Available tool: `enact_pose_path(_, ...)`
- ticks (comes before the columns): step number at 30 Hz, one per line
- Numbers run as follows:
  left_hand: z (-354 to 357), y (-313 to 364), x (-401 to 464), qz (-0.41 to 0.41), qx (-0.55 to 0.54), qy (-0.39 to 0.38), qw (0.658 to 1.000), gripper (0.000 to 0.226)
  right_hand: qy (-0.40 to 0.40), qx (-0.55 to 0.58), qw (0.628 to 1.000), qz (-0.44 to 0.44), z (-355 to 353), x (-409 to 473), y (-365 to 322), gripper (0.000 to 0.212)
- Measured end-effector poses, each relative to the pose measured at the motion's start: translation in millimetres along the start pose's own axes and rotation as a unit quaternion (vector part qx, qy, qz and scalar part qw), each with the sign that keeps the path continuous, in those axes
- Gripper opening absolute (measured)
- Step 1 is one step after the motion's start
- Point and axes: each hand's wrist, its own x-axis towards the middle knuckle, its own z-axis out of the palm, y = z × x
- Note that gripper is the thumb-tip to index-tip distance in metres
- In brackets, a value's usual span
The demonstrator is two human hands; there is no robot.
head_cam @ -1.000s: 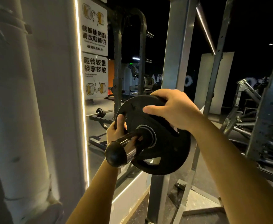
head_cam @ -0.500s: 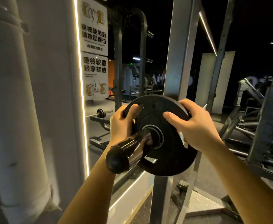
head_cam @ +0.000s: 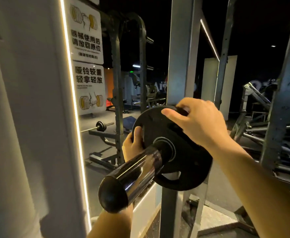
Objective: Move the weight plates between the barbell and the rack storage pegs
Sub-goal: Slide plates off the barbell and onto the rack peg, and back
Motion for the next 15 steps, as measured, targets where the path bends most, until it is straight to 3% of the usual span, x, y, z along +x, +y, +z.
enact_pose_path(3, -4, 20, 11, 0.16, 0.097, -0.04, 0.982, 0.037, 0.1, 0.163, 0.979, 0.07, 14, -41, 23, 0.041)
enact_pose_path(7, -4, 38, 25, 0.299, 0.228, -0.052, 0.925, 0.054, 0.184, 0.244, 0.947, 0.1, 37, -69, 34, 0.033)
enact_pose_path(11, -4, 42, 20, 0.29, 0.237, -0.043, 0.926, 0.064, 0.182, 0.255, 0.943, 0.111, 42, -71, 35, 0.034)
enact_pose_path(15, -8, 50, -1, 0.233, 0.284, -0.068, 0.928, 0.043, 0.165, 0.235, 0.95, 0.126, 36, -70, 33, 0.04)
